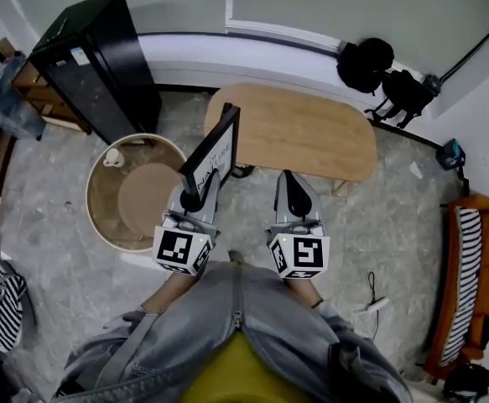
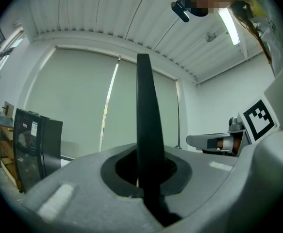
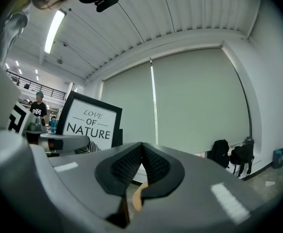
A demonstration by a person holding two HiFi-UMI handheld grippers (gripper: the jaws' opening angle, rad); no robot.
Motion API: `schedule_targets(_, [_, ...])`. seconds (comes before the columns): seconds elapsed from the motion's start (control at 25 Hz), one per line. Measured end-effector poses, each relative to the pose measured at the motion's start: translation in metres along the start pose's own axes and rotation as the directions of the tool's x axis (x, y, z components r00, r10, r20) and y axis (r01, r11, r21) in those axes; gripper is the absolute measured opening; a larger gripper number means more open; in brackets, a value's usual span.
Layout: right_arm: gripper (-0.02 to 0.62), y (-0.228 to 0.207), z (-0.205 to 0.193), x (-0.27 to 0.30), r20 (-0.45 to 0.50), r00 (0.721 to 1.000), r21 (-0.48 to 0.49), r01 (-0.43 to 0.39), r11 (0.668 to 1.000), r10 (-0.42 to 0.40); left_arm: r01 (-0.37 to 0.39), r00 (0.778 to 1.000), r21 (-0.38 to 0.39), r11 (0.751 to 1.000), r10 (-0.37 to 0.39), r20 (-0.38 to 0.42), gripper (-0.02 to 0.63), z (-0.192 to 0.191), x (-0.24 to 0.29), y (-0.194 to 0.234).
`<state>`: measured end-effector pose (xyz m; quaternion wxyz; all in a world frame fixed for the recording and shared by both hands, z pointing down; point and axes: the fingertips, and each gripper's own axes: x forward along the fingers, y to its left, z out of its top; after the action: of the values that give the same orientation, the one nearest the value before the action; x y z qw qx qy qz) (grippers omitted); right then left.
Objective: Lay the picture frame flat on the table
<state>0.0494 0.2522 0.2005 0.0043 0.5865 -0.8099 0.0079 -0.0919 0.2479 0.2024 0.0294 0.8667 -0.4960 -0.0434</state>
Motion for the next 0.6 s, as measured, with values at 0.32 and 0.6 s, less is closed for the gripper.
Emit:
schedule_targets(0.32, [0.0, -0.015, -0.022, 0.024, -0.048, 0.999, 0.009, 0.018, 1.0, -0.017, -0.001, 1.0, -0.027, 1.0, 0.001, -0.008, 0.011, -0.016, 0.031, 0.019])
schedule_targets(0.6, [0.0, -0.043, -0.032, 0.092, -0.042, 0.999, -0.003, 0.031, 1.0, -0.031, 0.023, 1.0, -0.042, 0.999, -0.024, -0.016, 0.011, -0.032, 0.098, 0.055])
